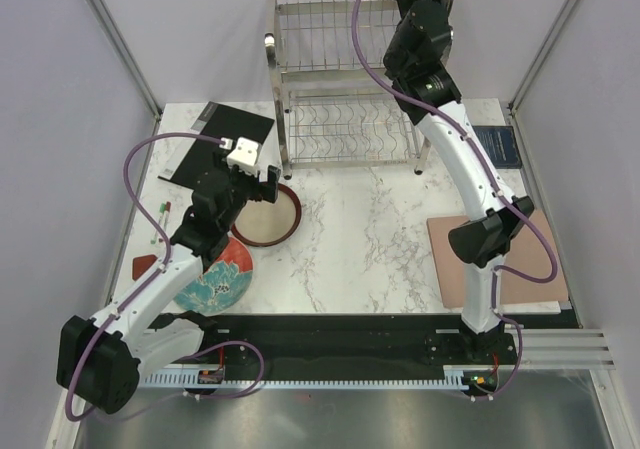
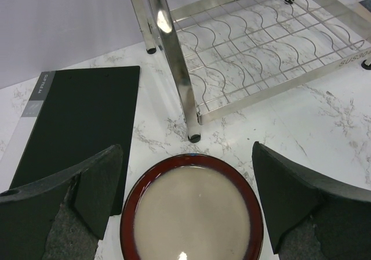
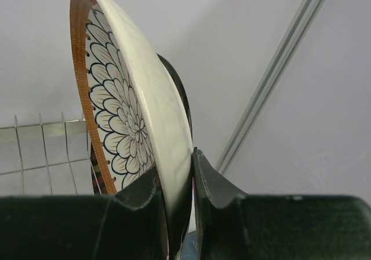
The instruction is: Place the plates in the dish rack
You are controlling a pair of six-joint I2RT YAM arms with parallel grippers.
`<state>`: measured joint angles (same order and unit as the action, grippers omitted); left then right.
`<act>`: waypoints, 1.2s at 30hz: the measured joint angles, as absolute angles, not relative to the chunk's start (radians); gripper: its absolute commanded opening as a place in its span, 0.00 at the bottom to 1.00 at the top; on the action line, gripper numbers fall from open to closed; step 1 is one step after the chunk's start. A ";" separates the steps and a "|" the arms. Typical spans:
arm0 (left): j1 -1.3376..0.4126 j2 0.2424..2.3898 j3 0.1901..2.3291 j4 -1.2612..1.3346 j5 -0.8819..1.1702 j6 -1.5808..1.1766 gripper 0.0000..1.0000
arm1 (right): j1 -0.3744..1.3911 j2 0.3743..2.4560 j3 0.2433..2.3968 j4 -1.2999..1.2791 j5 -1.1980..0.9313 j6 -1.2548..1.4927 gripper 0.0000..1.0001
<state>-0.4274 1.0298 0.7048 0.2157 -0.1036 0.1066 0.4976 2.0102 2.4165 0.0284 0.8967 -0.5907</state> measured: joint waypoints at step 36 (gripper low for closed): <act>-0.427 1.204 0.706 0.265 -0.152 0.125 1.00 | 0.443 2.158 2.421 0.019 0.854 -0.475 0.00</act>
